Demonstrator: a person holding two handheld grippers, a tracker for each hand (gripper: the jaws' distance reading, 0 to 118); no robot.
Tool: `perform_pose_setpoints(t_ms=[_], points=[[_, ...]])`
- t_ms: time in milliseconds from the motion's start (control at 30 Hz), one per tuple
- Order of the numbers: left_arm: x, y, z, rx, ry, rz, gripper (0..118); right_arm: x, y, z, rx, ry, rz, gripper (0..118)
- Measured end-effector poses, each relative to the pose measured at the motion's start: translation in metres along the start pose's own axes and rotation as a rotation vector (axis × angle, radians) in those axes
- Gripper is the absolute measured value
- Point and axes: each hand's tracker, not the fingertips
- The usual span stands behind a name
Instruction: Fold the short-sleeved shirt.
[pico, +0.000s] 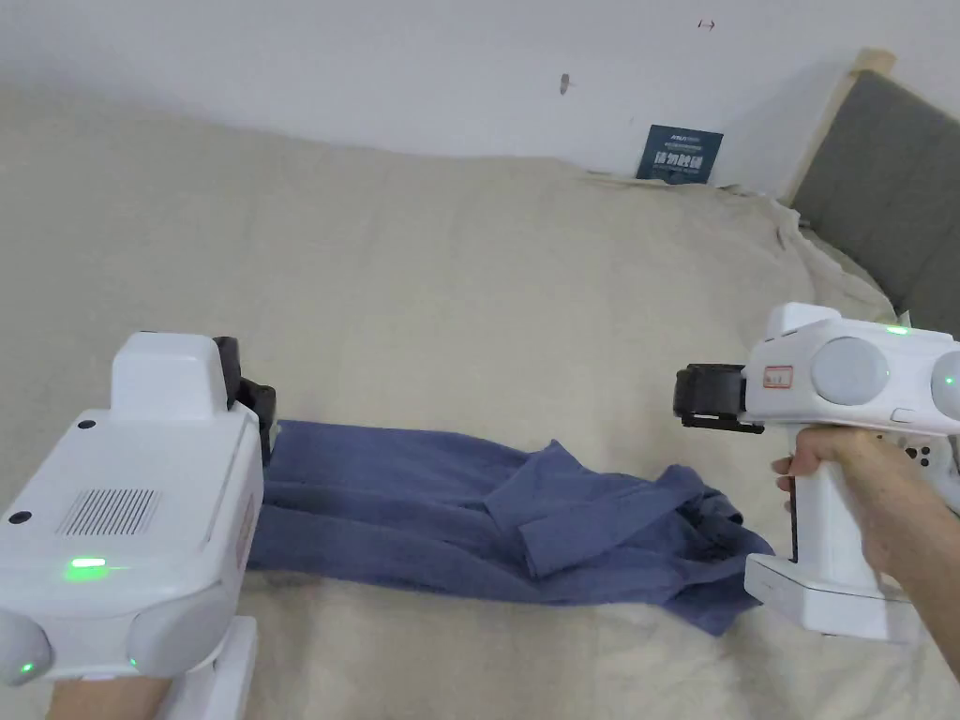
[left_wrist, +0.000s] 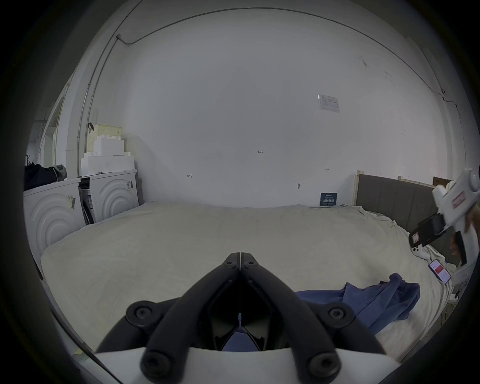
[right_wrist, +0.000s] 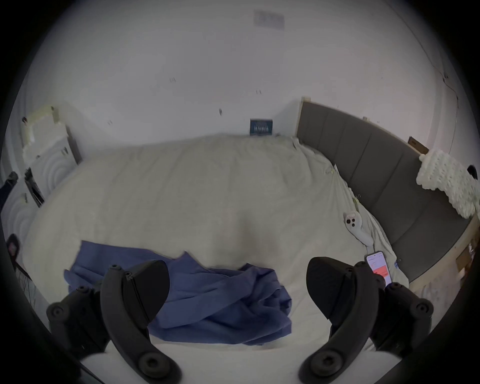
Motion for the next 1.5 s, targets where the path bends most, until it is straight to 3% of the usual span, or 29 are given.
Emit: perform_pose_setpoints(t_ms=[167,267,333,400,533,600,800,867,1000,1033,1267,1500], points=[[-0.002,-0.002,-0.008,-0.021,0.012,0.007,0,-0.001,0.001,-0.054,-0.281,0.057,-0.004,107],[-0.002,-0.006,-0.012,-0.035,0.015,0.003,0,-0.004,-0.009,-0.071,-0.312,0.043,-0.002,102],[-0.001,-0.008,-0.015,-0.046,0.018,0.0,0,-0.006,-0.014,-0.081,-0.328,0.033,-0.004,89],[-0.001,-0.01,-0.017,-0.058,0.018,0.0,0,-0.005,-0.019,-0.087,-0.339,0.03,-0.037,85],[-0.002,-0.013,-0.019,-0.074,0.021,0.0,0,-0.007,-0.025,-0.097,-0.35,0.047,-0.074,41],[-0.003,-0.014,-0.021,-0.082,0.022,-0.005,0,-0.009,-0.028,-0.098,-0.352,0.054,-0.073,7],[-0.007,-0.01,-0.026,-0.095,0.022,0.009,2,-0.006,-0.023,-0.083,-0.279,0.073,-0.097,5],[-0.011,-0.005,-0.032,-0.131,0.012,0.011,17,-0.006,-0.02,-0.072,-0.243,0.089,-0.1,5],[-0.029,0.011,-0.052,-0.271,-0.057,0.072,106,-0.006,-0.01,-0.055,-0.174,0.109,-0.079,5],[-0.034,0.015,-0.06,-0.308,-0.065,0.082,118,-0.005,-0.009,-0.052,-0.163,0.111,-0.082,5],[-0.061,0.035,-0.126,-0.55,0.0,-0.149,118,-0.003,-0.001,-0.039,-0.104,0.126,-0.078,5],[-0.078,0.012,-0.208,-0.794,0.053,-0.03,118,0.0,-0.002,-0.039,-0.093,0.141,-0.083,5]])
